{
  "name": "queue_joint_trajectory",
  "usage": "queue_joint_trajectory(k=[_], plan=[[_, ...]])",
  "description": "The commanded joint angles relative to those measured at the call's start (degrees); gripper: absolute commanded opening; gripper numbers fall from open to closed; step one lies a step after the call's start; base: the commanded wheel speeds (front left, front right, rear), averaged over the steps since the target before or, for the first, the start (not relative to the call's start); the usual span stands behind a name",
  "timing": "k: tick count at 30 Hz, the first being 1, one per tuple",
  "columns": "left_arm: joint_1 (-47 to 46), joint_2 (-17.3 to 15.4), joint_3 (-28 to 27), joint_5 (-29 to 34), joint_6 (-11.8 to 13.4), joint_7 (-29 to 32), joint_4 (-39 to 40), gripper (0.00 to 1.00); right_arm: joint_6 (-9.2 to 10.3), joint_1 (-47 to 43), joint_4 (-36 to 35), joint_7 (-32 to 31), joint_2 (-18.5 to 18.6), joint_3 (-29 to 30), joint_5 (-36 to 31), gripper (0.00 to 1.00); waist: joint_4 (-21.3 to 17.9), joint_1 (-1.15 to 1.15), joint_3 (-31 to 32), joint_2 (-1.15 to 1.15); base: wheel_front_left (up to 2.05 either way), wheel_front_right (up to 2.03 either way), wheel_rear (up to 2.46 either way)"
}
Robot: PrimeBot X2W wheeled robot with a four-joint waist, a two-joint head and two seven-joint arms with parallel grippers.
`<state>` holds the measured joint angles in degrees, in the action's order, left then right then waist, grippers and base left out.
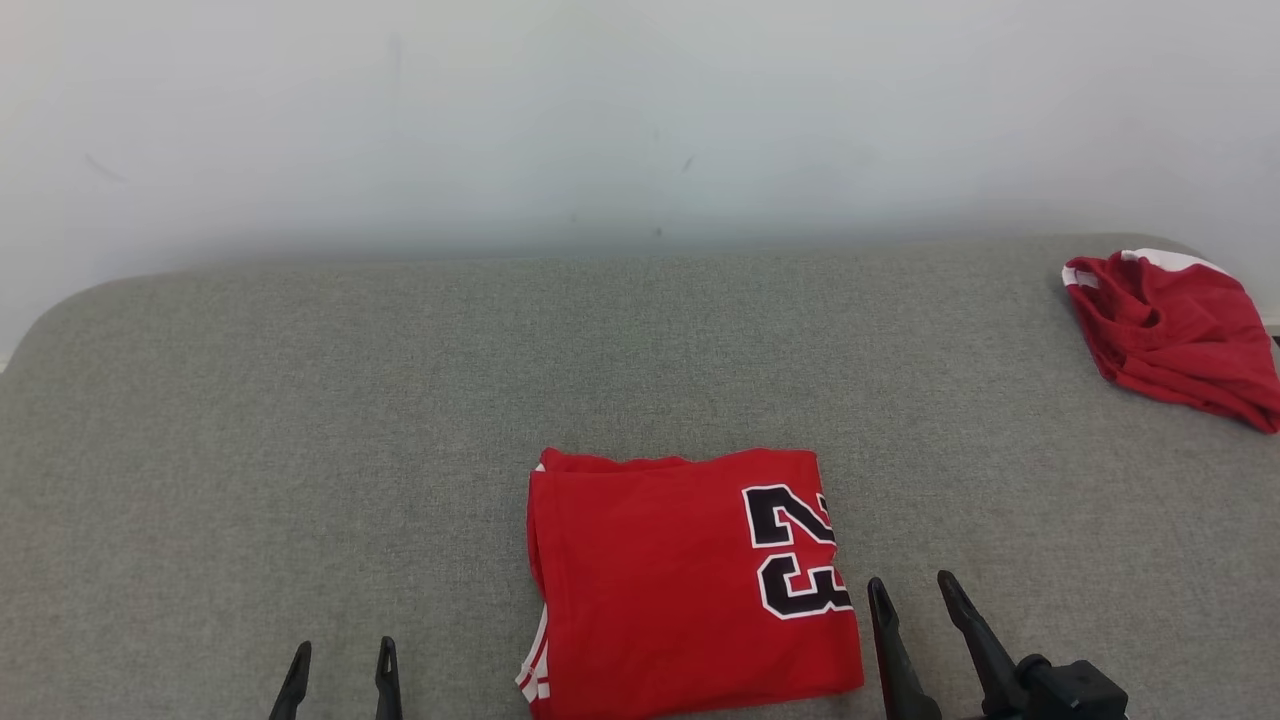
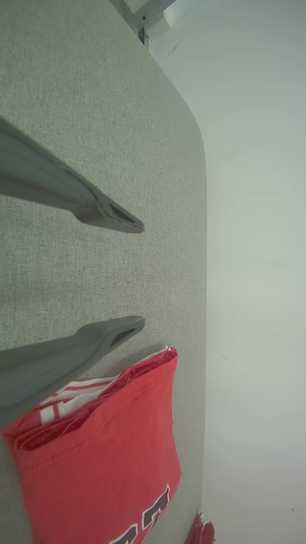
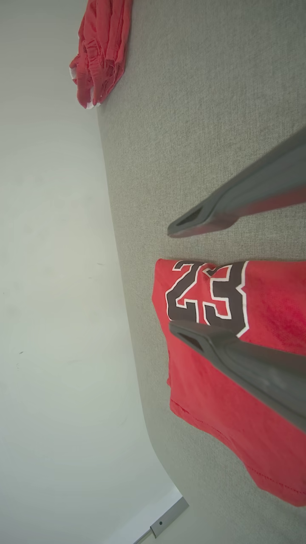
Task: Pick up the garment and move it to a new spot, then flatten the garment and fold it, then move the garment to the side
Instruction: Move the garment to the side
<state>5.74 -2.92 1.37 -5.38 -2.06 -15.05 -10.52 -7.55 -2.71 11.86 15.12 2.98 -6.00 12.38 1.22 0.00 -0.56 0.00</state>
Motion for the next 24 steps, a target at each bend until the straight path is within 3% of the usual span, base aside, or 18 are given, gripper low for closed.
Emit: queue_joint_trajectory(k=[1, 18, 24], plan=[[0.47, 0.07, -0.07, -0.08, -0.05, -0.16, -0.11, 1.0, 0.17, 0.08, -0.01, -0.01, -0.18, -0.04, -0.55, 1.0, 0.02, 0.0, -0.01, 0.0, 0.0, 0.0, 0.0], [-0.1, 0.06, 0.2, -0.66, -0.1, -0.16, -0.17, 1.0, 0.17, 3.02, -0.36, -0.01, -0.13, -0.08, -1.0, 1.0, 1.07, 0.0, -0.51, 0.0, 0.0, 0.0, 0.0], [-0.97, 0.06, 0.74, -0.99, -0.24, -0.16, -0.51, 1.0, 0.17, 8.58, 7.62, -0.01, 1.37, -0.32, -1.52, 1.0, 2.79, 0.0, -1.13, 0.0, 0.0, 0.0, 0.0]])
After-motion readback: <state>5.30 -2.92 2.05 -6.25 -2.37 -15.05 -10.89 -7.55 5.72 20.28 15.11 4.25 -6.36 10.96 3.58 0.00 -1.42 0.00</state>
